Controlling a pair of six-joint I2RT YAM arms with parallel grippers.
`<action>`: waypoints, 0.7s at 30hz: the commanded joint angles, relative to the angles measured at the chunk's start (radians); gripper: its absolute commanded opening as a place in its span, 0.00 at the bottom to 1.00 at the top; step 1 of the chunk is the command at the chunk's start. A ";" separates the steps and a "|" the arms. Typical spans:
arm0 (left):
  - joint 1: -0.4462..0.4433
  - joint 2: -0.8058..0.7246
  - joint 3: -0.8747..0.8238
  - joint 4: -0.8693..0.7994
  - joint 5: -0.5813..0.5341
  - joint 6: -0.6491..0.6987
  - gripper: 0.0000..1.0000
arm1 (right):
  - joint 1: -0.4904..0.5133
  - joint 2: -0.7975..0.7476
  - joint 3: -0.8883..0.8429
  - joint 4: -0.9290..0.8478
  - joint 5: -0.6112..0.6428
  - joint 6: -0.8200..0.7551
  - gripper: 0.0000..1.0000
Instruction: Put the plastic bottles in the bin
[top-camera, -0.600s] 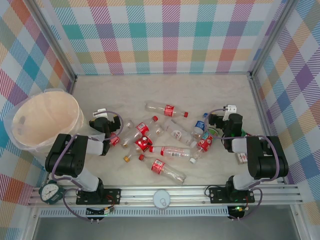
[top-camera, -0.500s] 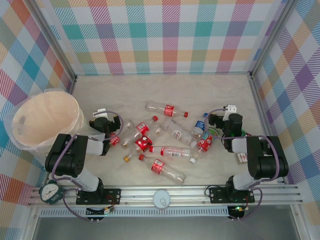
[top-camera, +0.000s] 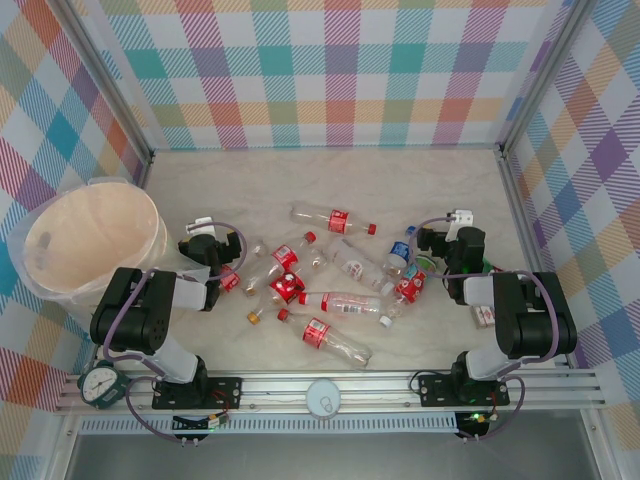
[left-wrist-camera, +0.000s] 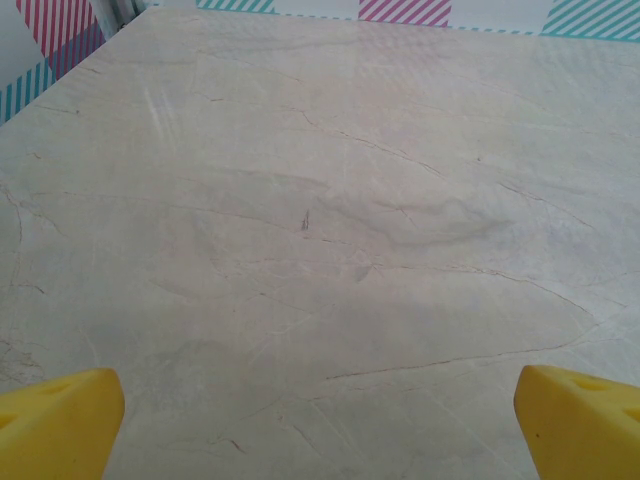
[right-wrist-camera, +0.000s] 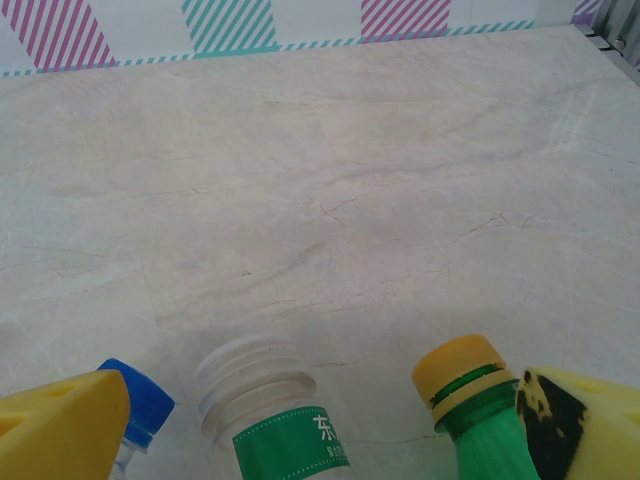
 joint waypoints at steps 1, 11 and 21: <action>-0.002 -0.009 0.001 0.019 -0.004 0.002 1.00 | 0.005 0.004 0.000 0.010 -0.003 -0.004 0.99; -0.003 -0.008 0.002 0.017 -0.003 0.002 1.00 | 0.000 0.006 0.006 0.000 -0.016 0.000 0.99; -0.026 -0.154 0.275 -0.520 0.061 0.072 0.99 | -0.012 -0.188 0.281 -0.578 -0.079 -0.017 0.99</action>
